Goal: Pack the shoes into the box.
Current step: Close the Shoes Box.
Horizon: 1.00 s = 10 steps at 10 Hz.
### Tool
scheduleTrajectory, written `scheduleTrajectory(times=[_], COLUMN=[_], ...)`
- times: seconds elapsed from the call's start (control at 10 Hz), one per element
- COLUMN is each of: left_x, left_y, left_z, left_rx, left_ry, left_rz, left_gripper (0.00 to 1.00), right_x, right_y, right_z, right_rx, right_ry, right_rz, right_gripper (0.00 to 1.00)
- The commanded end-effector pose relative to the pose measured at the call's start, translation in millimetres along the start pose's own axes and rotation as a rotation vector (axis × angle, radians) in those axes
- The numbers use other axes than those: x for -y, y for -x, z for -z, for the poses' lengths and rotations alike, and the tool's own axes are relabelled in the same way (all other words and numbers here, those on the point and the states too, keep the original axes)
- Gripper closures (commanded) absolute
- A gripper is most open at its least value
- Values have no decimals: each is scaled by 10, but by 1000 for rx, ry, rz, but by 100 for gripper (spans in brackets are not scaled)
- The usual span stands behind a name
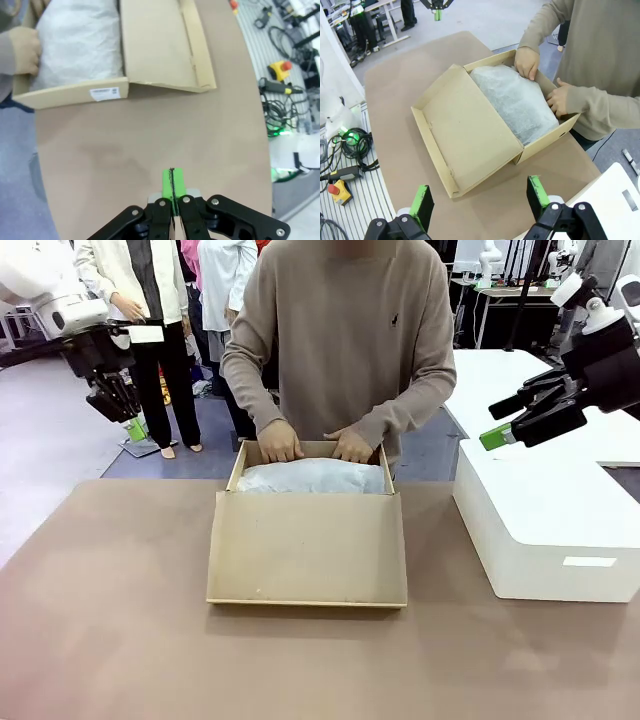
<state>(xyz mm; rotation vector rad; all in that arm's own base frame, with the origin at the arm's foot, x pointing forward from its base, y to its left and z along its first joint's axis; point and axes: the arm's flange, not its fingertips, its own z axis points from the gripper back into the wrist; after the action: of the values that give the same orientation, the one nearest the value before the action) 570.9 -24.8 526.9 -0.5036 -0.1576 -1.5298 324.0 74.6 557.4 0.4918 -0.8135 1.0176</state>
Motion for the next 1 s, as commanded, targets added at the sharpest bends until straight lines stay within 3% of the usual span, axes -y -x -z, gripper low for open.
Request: scheduleTrajectory(times=[0.0, 0.1, 0.2, 0.9], left_x=[131, 156, -1, -1], left_y=[30, 22, 44, 44], left_z=[38, 14, -1, -1], left_rx=[50, 57, 14, 14], left_ry=[-52, -77, -20, -20], left_rz=[-55, -98, -25, -25], left_gripper=[100, 100, 100, 100], right_x=[37, 37, 37, 37], right_y=[-2, -2, -2, -2], right_z=[16, 16, 16, 16], right_rx=[25, 25, 25, 25], right_ry=[-18, -18, -18, -18], right_rz=[-19, -19, -19, -19], right_gripper=[0, 0, 0, 0])
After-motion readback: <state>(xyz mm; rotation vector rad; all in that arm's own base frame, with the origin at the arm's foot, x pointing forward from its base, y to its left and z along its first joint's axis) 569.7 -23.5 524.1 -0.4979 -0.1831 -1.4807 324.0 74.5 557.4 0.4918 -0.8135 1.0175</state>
